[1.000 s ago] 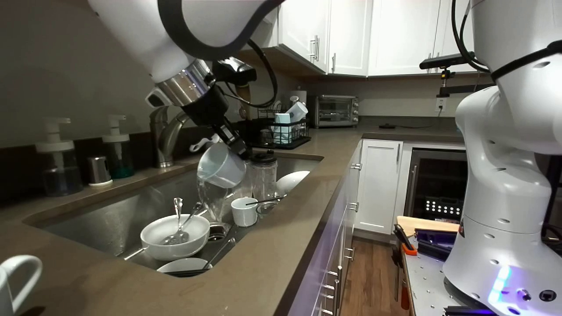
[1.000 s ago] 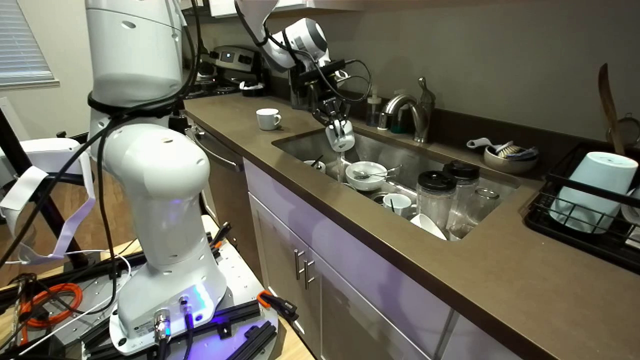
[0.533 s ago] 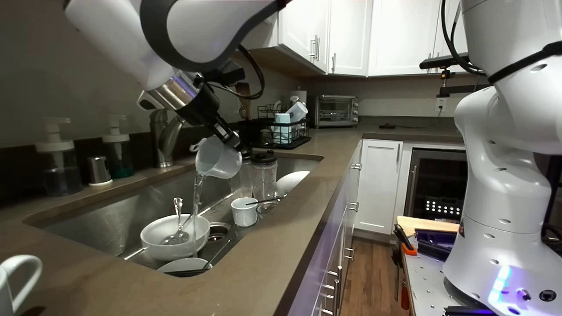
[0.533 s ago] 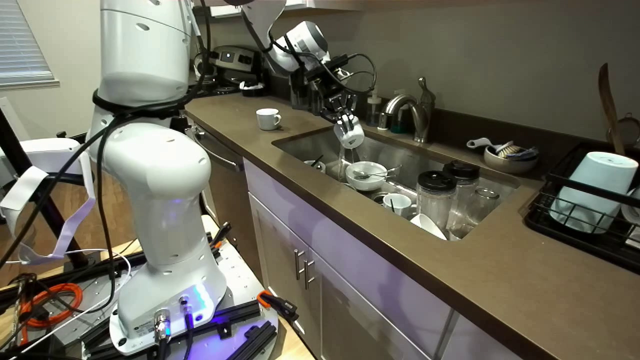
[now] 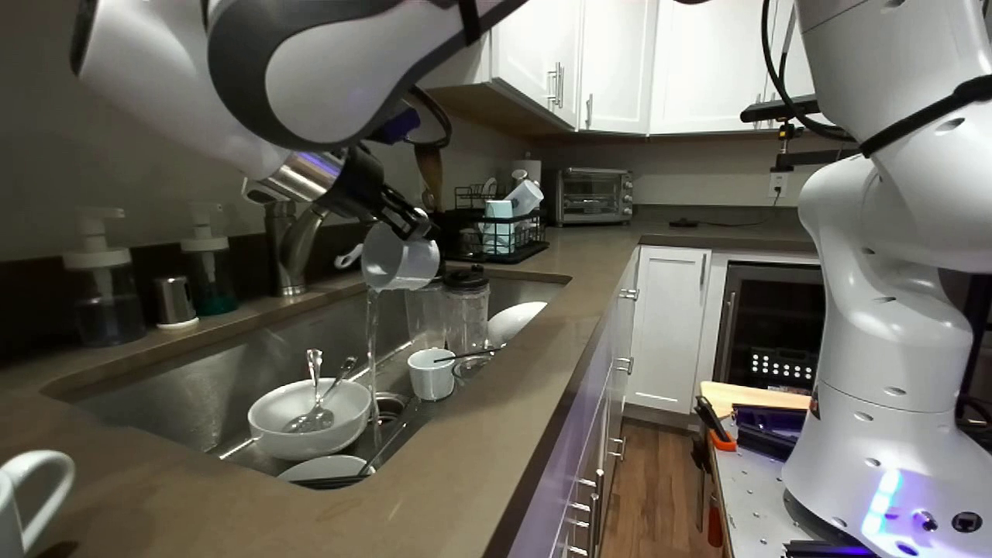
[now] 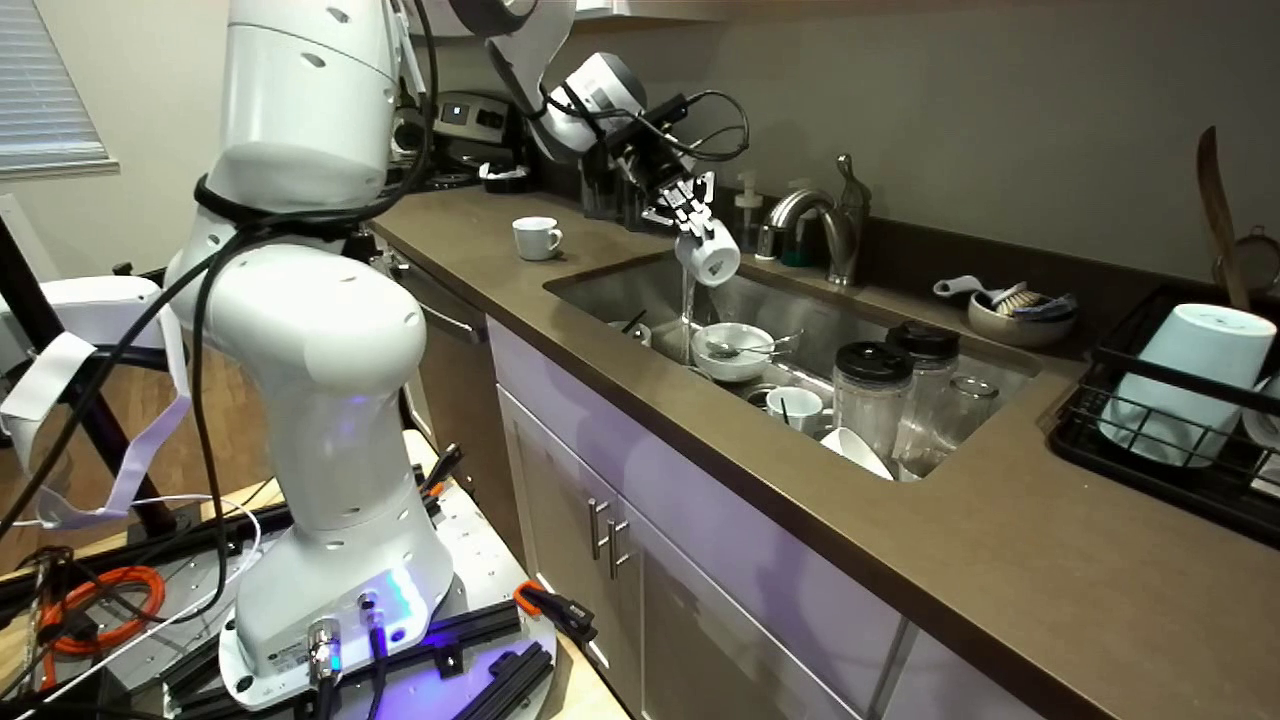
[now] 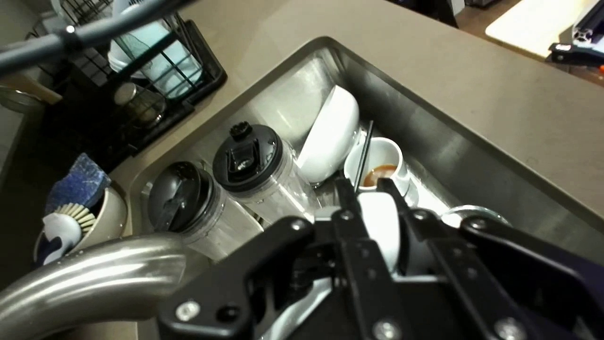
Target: Pour the water from the cup beside the sink into the sink
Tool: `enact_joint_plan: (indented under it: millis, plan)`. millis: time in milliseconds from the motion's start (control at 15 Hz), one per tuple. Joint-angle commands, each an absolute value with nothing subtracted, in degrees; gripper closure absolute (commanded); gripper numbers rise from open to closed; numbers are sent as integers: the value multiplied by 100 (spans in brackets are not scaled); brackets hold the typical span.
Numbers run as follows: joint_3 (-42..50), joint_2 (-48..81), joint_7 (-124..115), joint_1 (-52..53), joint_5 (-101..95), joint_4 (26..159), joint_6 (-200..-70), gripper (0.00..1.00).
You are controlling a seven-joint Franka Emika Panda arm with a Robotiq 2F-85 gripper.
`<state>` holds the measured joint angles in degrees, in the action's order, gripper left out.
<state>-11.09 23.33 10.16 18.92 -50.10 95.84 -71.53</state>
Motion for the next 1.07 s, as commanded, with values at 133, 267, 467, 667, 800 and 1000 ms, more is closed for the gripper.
enact_joint_plan:
  millis: [133, 267, 467, 667, 800, 1000]
  plan:
    - [-1130, 2820, 1108, 2098, -5647, 9003, -6038, 94]
    - [-1141, 2937, 1133, 2129, -5812, 8906, -5807, 94]
    - [-1156, 3077, 1145, 2158, -6006, 8797, -5579, 94]
    - [-1170, 3163, 1167, 2171, -6134, 8740, -5453, 94]
    - [-1174, 3208, 1172, 2171, -6174, 8702, -5400, 94]
    - [-1183, 3256, 1179, 2171, -6229, 8652, -5331, 94]
